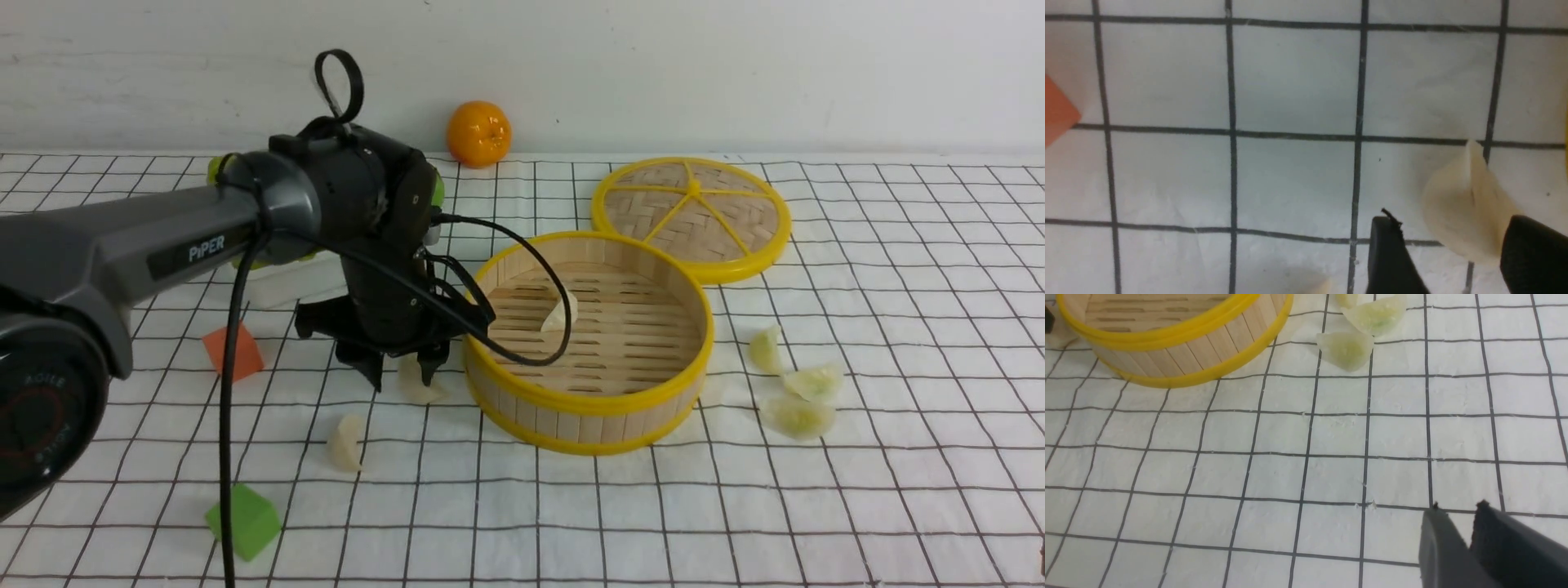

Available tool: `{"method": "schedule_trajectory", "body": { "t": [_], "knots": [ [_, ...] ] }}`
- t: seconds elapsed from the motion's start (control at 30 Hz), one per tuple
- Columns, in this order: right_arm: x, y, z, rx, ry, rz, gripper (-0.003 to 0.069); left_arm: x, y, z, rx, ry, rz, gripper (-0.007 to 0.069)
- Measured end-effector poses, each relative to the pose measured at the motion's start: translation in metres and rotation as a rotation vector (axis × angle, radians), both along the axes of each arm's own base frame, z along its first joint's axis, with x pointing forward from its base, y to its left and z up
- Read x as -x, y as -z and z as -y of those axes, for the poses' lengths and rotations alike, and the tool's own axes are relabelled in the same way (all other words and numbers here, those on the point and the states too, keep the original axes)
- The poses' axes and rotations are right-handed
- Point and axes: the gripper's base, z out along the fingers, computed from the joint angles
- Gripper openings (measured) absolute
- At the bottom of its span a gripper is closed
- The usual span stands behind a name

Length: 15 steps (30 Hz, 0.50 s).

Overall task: Put the dumplings into the steamer on the table with the white tablecloth.
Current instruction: 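Reach for and grasp a dumpling on the table with the left gripper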

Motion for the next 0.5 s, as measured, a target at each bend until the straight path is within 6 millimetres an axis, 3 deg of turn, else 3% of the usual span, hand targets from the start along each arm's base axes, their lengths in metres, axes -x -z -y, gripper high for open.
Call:
{"method": "schedule_trajectory", "body": {
  "t": [0.27, 0.5],
  "knots": [
    [0.000, 0.000, -0.001, -0.023, 0.003, 0.001, 0.0129, -0.006, 0.013, 0.003, 0.036, -0.066, 0.016, 0.0287],
    [0.000, -0.001, -0.001, -0.027, 0.003, 0.001, 0.0135, -0.007, 0.016, 0.003, 0.000, 0.007, 0.023, 0.0232]
  ]
}}
